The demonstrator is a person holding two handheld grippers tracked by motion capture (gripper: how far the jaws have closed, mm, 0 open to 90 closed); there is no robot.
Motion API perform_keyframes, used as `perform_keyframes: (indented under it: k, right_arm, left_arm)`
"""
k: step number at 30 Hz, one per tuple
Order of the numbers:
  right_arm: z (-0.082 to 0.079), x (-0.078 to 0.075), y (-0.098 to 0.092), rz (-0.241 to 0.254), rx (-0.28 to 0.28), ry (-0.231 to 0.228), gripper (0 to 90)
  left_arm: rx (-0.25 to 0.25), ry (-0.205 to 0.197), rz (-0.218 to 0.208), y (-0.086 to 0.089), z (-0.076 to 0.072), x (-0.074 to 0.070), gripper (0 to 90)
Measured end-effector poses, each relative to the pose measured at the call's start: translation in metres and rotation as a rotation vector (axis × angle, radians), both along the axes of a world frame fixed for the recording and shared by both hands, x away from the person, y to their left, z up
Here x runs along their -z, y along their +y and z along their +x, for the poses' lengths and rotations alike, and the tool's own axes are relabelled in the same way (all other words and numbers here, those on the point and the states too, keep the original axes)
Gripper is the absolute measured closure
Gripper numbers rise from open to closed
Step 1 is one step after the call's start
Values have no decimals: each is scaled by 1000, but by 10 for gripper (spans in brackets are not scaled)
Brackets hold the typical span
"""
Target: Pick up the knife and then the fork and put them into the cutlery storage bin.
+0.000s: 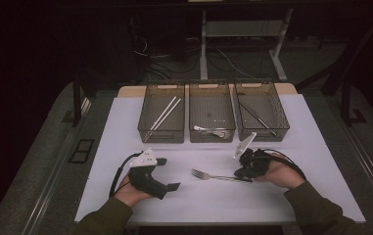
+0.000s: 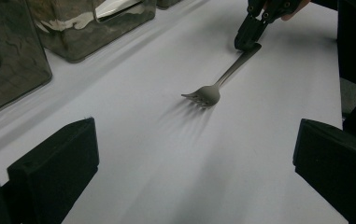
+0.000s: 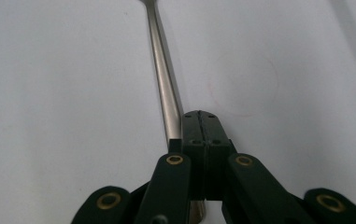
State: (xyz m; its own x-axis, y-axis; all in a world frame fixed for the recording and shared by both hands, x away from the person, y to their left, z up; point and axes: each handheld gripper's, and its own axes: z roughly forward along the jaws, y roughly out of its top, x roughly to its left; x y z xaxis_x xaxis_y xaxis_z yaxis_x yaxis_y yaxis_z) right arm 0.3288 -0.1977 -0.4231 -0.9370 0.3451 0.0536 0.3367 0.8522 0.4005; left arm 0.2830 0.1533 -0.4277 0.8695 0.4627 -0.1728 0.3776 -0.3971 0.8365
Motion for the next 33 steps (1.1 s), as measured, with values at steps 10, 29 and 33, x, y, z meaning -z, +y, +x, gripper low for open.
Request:
perform_keyframes:
  k: [10, 29, 33]
  right_arm:
    - [1, -22, 22, 24, -69, -20, 803]
    - [-1, -7, 76, -210, -207, -36, 791]
    - [-1, -5, 80, -239, -218, -35, 800]
  left_arm:
    - [-2, 1, 2, 0, 0, 0, 0]
    - [1, 2, 3, 0, 0, 0, 0]
    - [0, 4, 3, 0, 1, 0, 0]
